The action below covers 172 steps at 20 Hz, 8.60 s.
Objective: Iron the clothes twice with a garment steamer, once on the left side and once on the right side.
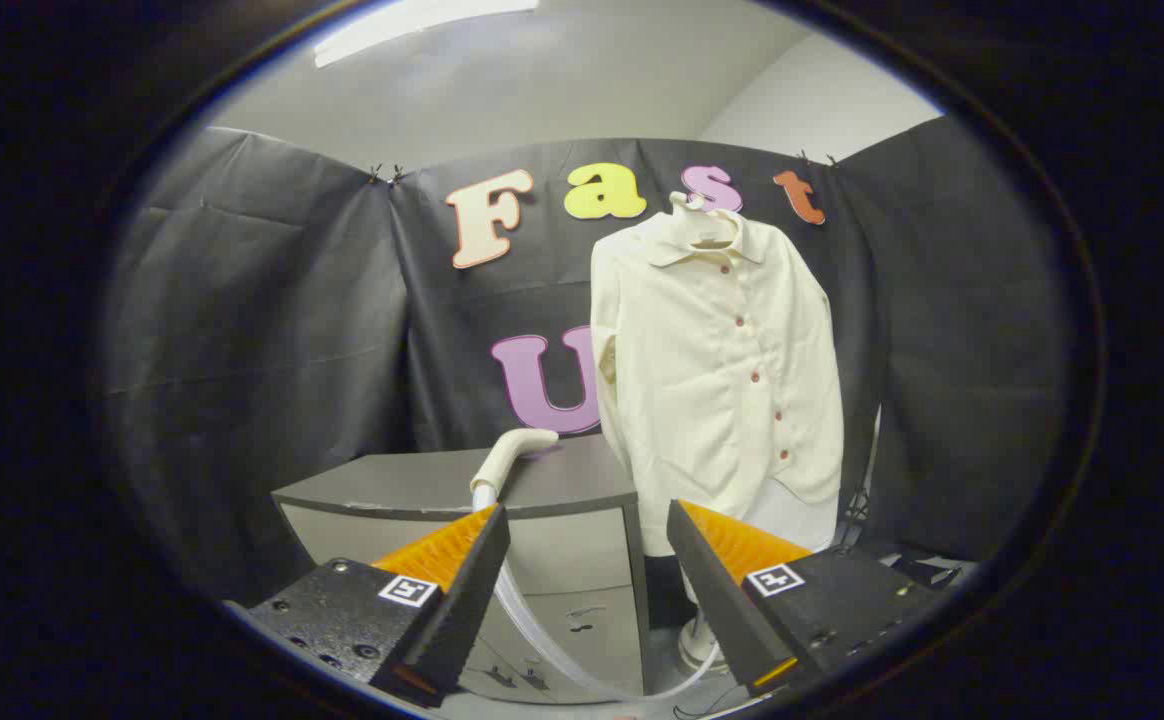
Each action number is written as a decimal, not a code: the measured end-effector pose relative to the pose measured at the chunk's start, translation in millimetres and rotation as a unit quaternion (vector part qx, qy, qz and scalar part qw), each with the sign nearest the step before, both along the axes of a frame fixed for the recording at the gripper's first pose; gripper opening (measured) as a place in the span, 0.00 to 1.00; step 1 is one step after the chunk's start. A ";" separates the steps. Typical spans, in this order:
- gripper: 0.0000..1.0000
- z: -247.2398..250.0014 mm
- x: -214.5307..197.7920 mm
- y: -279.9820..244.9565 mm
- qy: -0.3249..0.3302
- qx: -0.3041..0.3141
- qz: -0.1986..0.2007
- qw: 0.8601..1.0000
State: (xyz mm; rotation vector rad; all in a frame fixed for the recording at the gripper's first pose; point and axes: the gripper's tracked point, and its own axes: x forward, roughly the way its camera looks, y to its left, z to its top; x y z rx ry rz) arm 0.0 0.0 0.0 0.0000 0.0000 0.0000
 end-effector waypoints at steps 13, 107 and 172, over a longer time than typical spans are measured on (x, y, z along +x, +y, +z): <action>0.96 27.9 15.7 -2.0 -0.024 -0.024 -0.010 0.999; 0.35 -21.3 259.8 -130.9 0.120 -0.022 0.039 0.992; 0.35 154.8 262.3 -333.8 0.110 0.000 -0.028 0.994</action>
